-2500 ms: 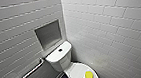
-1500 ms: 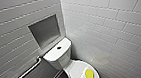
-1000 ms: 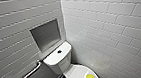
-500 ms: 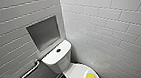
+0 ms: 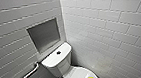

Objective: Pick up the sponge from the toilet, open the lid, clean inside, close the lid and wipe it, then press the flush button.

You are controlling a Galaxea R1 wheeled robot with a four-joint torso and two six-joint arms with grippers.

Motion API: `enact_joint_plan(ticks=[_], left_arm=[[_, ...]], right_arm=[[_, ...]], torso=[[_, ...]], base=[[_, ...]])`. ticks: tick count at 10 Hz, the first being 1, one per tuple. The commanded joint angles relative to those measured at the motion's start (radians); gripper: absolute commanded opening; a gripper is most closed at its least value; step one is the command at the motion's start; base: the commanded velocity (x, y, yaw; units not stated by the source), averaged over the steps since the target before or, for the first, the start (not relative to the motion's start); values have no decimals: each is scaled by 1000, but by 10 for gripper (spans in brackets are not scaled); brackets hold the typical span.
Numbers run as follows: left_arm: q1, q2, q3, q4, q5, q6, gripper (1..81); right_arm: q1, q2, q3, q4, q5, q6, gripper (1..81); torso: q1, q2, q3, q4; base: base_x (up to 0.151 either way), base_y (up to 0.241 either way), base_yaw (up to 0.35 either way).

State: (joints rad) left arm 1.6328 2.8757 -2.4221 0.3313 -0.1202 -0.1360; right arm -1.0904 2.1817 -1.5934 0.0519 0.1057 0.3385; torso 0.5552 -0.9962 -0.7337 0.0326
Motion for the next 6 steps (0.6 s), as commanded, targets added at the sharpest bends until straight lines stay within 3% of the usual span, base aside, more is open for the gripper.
enact_joint_plan(ticks=[1, 2, 4, 6], left_arm=[[20, 1, 9, 8, 68, 3, 811], [22, 2, 9, 8, 68, 3, 811], [29, 5, 9, 6, 68, 3, 811], [57, 13, 9, 6, 68, 3, 811]], right_arm=[[163, 55, -61, 16, -165, 0, 811], [187, 87, -86, 19, -184, 2, 811], [246, 118, -106, 25, -218, 2, 811], [287, 117, -114, 43, -221, 0, 811]], torso=[[60, -93, 0, 0], [84, -131, 0, 0], [129, -203, -96, 0], [164, -259, -134, 0]], base=[[0, 0, 0], [0, 0, 0], [0, 0, 0], [0, 0, 0]])
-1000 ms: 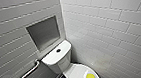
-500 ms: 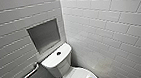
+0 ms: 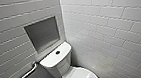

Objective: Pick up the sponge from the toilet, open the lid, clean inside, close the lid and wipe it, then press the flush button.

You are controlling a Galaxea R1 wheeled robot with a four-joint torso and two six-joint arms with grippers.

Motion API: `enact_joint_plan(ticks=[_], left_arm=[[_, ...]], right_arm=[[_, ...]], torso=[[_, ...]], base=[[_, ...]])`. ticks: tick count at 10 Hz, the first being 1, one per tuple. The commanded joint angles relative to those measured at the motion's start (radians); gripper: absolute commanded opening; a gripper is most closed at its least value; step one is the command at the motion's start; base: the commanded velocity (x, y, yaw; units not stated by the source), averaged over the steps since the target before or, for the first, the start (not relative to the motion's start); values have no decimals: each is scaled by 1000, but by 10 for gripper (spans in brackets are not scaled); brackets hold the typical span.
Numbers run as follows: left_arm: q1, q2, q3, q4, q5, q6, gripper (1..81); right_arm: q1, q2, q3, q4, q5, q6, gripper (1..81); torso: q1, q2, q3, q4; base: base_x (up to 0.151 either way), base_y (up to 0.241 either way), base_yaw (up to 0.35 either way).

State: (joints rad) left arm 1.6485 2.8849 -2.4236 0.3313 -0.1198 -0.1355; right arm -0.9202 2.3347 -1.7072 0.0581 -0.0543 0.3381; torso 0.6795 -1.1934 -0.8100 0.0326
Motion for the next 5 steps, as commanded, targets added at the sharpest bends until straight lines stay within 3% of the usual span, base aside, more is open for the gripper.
enact_joint_plan(ticks=[1, 3, 4, 5], left_arm=[[70, 18, 11, 8, 65, 2, 811], [101, 34, 11, 9, 58, 11, 811], [103, 44, 11, 9, 58, 14, 811], [103, 47, 11, 15, 58, 13, 811]], right_arm=[[129, -39, -7, 43, -82, 1, 811], [152, -35, -26, 43, -96, 1, 811], [169, -32, -29, 43, -98, 1, 811], [198, -27, -23, 54, -104, 1, 811]], torso=[[64, -100, -93, 0], [108, -167, -156, 0], [132, -206, -98, 0], [153, -238, -115, 0]], base=[[0, 0, 0], [0, 0, 0], [0, 0, 0], [0, 0, 0]])
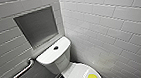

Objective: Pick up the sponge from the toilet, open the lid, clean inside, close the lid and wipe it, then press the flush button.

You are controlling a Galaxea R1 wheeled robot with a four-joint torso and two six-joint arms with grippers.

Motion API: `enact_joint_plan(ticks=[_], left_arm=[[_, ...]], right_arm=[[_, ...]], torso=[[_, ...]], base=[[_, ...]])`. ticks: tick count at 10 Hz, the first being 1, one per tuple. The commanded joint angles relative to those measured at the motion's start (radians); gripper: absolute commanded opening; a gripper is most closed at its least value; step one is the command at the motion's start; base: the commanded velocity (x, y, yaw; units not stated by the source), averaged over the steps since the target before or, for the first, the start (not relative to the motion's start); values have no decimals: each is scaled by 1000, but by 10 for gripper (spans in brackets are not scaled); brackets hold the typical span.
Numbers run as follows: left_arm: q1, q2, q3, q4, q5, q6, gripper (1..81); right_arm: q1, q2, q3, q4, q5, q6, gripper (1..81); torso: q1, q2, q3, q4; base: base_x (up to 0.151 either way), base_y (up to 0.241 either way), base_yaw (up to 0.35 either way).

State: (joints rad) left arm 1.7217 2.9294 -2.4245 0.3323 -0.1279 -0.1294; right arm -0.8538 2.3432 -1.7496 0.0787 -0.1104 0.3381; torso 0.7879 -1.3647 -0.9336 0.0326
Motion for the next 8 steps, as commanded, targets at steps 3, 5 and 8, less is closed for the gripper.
enact_joint_plan(ticks=[3, 5, 8], left_arm=[[29, 2, 11, 14, 65, 8, 811], [29, -1, 11, 13, 67, 7, 811], [29, 1, 11, 13, 70, 7, 811]], right_arm=[[199, 24, 12, 38, -123, 2, 811], [215, 92, -46, 39, -149, 1, 811], [232, 178, -108, 39, -156, 1, 811]], torso=[[105, -165, -7, 0], [87, -139, -7, 0], [109, -174, -8, 0]], base=[[0, 0, 0], [0, 0, 0], [0, 0, 0]])
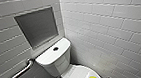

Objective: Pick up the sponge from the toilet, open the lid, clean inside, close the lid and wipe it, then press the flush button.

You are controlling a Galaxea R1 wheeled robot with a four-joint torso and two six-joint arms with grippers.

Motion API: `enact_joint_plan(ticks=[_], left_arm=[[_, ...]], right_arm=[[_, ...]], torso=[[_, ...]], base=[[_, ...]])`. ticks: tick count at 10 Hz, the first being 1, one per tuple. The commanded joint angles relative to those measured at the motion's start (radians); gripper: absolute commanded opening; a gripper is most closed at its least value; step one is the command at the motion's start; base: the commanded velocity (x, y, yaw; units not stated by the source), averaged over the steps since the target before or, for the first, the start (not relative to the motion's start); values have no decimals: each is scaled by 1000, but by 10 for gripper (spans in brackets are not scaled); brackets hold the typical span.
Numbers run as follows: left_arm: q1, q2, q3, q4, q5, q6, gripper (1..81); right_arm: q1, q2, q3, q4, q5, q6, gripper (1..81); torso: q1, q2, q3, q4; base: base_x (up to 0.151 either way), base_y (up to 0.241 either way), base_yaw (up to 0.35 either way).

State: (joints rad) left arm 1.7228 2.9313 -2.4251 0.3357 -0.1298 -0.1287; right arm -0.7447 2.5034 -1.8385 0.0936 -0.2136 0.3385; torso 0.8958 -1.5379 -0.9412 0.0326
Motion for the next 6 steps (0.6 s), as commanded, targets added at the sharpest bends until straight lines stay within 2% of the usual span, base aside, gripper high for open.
enact_joint_plan(ticks=[1, 2, 3, 4, 6], left_arm=[[28, -3, 12, 5, 71, 6, 811], [30, -4, 12, 2, 71, 6, 811], [30, -4, 12, 2, 71, 6, 811], [30, -3, 12, 5, 71, 6, 811], [30, -3, 12, 6, 73, 6, 811]], right_arm=[[126, 36, -39, 24, -53, 0, 811], [129, 44, -50, 24, -52, 0, 811], [135, 45, -53, 24, -49, 0, 811], [144, 44, -53, 24, -46, 0, 811], [176, 42, -53, 24, -49, 2, 811]], torso=[[0, 0, -30, 0], [0, 0, -92, 0], [0, -1, -103, 0], [0, -1, -30, 0], [1, 0, -66, 0]], base=[[0, 0, 0], [0, 0, 0], [0, 0, 0], [0, 0, 0], [0, 0, 0]])
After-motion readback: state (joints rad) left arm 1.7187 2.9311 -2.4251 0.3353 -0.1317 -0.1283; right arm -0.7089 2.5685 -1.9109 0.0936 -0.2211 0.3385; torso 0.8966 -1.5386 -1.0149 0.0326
